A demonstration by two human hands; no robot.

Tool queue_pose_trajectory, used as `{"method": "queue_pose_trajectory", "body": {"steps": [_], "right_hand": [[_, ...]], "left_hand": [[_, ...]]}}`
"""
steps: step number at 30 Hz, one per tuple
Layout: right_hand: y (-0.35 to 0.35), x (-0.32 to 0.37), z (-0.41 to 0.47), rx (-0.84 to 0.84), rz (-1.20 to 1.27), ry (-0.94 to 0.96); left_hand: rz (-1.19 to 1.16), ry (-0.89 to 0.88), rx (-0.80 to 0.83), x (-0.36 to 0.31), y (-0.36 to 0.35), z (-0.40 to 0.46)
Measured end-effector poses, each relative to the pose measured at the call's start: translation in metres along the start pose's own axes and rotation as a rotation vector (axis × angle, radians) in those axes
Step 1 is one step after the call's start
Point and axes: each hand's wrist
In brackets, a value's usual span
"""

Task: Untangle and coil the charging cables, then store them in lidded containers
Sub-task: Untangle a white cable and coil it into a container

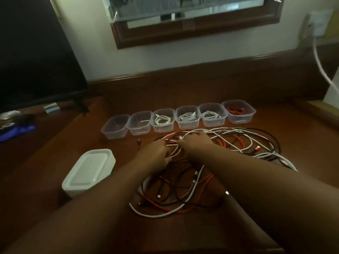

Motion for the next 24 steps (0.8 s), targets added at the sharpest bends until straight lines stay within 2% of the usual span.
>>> {"method": "queue_pose_trajectory", "body": {"steps": [1,3,5,7,9,12,16,20,24], "right_hand": [[0.01,0.004,-0.006,-0.02,-0.014,-0.002],[0.027,0.011,-0.02,-0.105,0.05,-0.028],[0.037,0.017,-0.034,-0.179,0.31,-0.086],[0.043,0.022,-0.046,-0.215,0.555,-0.133],[0.052,0.022,-0.058,-0.251,0.613,-0.144],[0.068,0.013,-0.079,-0.326,0.614,-0.154],[0.086,0.002,-0.11,-0.457,0.928,-0.199],[0.102,0.001,-0.132,-0.477,1.141,-0.199],[0.115,-0.002,-0.15,-0.454,1.437,-0.278]], "left_hand": [[-0.023,-0.009,-0.071,0.001,0.004,-0.004],[-0.238,-0.017,-0.293,-0.001,0.016,-0.012],[-0.486,0.003,-0.462,-0.008,0.032,-0.018],[-0.548,0.031,-0.514,-0.018,0.048,-0.023],[-0.528,0.019,-0.537,-0.026,0.059,-0.026],[-0.552,-0.027,-0.52,-0.037,0.071,-0.033],[-0.673,-0.047,-0.382,-0.048,0.069,-0.047],[-0.548,0.006,-0.147,-0.049,0.049,-0.056],[-0.572,0.101,-0.133,-0.04,0.037,-0.066]]}}
Point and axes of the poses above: each hand's wrist, its own z-axis towards the middle knuckle, its own y-axis out of the back of the hand, x = y × z, and after that the axes turned 3 degrees about -z, right-handed
